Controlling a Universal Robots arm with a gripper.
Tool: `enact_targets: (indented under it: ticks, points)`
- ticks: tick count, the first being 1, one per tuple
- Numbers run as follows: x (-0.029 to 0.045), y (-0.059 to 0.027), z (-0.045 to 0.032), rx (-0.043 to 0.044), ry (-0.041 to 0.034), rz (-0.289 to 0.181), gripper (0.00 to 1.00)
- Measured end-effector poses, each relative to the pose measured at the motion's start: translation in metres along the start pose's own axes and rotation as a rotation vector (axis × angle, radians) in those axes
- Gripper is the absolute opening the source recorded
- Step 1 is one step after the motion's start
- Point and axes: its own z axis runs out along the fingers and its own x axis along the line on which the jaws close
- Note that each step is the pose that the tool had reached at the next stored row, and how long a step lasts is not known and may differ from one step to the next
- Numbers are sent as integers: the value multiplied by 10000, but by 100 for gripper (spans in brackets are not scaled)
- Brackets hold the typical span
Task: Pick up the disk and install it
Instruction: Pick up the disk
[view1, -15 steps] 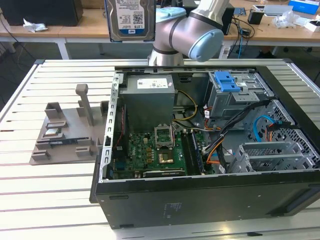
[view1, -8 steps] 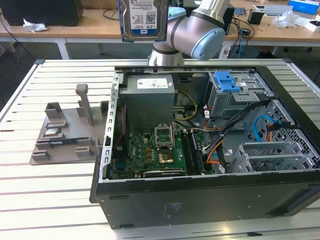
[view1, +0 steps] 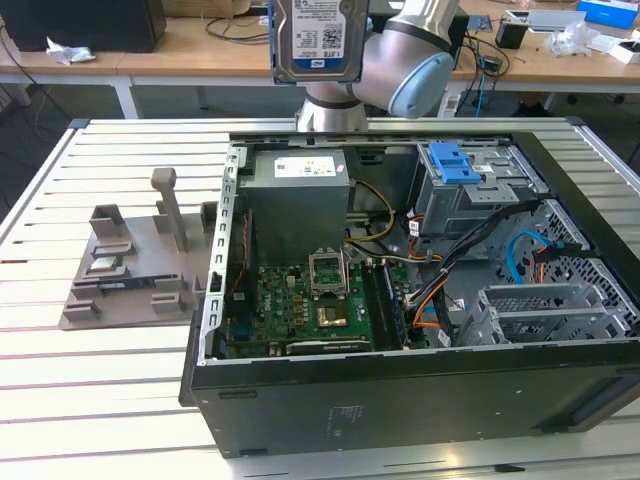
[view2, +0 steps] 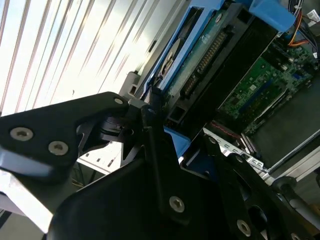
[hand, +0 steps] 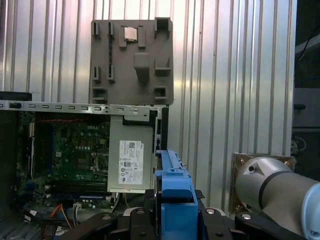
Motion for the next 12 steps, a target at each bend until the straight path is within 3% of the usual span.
enact_targets:
  ticks: [3, 12]
  points:
    - [6, -120, -2, 0, 0, 0, 36]
    - [17, -373, -7, -1, 0, -2, 36]
